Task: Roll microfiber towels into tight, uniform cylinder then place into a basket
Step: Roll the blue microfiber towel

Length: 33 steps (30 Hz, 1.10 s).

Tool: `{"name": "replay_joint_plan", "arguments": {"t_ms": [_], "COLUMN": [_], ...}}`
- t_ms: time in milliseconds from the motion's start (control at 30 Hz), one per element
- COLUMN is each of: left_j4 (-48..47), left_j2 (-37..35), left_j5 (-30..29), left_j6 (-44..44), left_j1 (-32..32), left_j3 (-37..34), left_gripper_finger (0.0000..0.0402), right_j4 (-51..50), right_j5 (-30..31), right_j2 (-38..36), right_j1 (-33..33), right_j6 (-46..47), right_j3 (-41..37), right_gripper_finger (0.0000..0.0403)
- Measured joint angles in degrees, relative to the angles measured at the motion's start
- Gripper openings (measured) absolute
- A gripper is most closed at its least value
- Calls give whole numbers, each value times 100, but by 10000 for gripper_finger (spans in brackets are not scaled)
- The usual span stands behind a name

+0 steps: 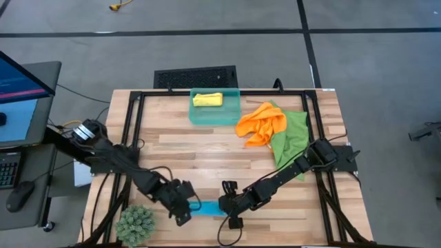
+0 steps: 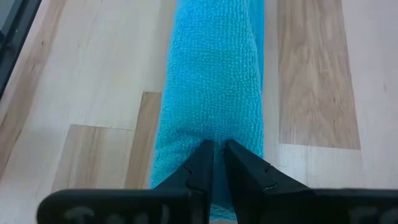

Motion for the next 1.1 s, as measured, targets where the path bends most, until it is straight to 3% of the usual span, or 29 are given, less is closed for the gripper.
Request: {"name": "replay_joint_plan", "arguments": {"t_ms": [400,733,1100], "left_j4": [290,378,-561], "left_j2": [199,942,1024], "left_j5": [-2433,-2113,-2137], "left_j6": [874,415,-864], "left_j1": [-927,-916,-948], "left_j3": [11,17,22], "left_gripper_finger": [143,143,143], "right_j4": [16,10,-26], "right_j5": [8,-43,-79], "right_j2": [0,0,0], "right_j1": [0,0,-1], "right_j6": [0,0,-1], "right_j3": [-1,-1,-1], "right_gripper_finger": [67,67,67]}}
